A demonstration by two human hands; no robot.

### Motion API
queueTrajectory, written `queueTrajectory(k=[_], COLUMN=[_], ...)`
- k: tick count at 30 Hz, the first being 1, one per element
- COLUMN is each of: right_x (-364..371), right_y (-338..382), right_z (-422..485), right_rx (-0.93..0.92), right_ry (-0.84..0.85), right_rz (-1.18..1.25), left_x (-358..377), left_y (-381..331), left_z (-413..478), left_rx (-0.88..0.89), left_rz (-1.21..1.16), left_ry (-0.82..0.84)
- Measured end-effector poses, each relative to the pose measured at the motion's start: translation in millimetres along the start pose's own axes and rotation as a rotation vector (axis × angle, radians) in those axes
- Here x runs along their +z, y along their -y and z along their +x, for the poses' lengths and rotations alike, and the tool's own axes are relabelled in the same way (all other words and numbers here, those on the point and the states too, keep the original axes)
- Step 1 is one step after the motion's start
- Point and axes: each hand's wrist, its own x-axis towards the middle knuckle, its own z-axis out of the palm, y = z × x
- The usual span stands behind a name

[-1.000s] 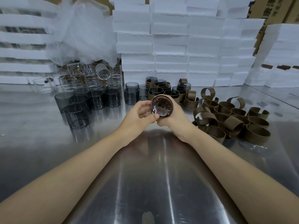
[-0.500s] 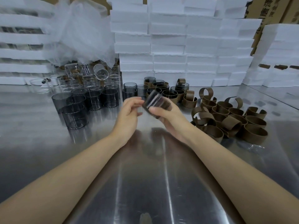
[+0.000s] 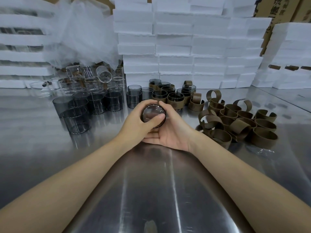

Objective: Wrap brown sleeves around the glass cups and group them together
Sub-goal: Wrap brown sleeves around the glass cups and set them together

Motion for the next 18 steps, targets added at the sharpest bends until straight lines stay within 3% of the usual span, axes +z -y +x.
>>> queueTrajectory(k=[6, 14, 18], right_x=[0, -5, -7], right_y=[0, 2, 2], right_z=[0, -6, -6], right_rx=[0.014, 0.065, 0.063], right_ry=[-0.005, 0.041, 0.045], right_rz=[-0.048, 0.079, 0.056], left_x=[-1, -1, 0], left_y=[-3, 4, 9], left_z=[0, 2, 2], left_rx=[-0.024, -0.039, 0.044], left_rz=[-0.026, -0.152, -0.023], left_ry=[-0.055, 0.016, 0.0])
